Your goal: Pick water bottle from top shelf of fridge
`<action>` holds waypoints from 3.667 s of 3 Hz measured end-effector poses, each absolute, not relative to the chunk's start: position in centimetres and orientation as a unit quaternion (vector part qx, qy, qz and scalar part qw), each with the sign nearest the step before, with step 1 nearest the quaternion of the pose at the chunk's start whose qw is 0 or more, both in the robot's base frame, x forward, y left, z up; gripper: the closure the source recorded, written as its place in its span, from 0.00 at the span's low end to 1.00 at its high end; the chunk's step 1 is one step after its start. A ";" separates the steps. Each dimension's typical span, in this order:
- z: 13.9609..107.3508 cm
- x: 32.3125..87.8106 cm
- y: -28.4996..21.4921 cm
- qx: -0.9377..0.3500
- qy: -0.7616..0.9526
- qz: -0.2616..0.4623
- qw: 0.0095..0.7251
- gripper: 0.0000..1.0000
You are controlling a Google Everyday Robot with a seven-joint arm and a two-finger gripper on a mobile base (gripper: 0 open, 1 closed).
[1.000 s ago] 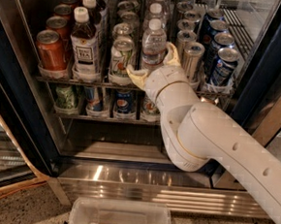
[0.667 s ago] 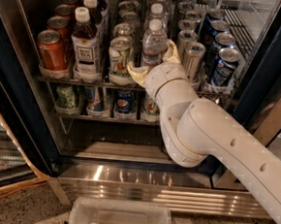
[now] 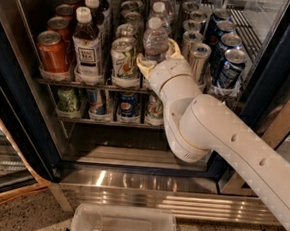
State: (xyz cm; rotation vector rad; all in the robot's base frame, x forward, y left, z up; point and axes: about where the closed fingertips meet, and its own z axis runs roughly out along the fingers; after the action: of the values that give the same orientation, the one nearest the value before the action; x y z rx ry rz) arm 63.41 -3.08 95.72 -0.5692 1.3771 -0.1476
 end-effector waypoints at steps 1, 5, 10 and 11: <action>95.7 63.2 -3.2 -0.258 0.626 -0.068 0.733 0.58; 95.5 63.3 -4.0 -0.246 0.630 -0.076 0.732 0.89; 108.5 53.4 -13.1 -0.216 0.583 -0.021 0.783 1.00; 106.3 51.8 -13.0 -0.214 0.622 0.025 0.753 1.00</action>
Offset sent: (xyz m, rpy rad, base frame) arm 0.0518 -0.0069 0.0049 0.0188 -0.0342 -0.0743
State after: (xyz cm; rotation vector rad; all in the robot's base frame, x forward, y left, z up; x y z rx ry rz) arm 51.81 -12.99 106.33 -0.4662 1.3587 0.0543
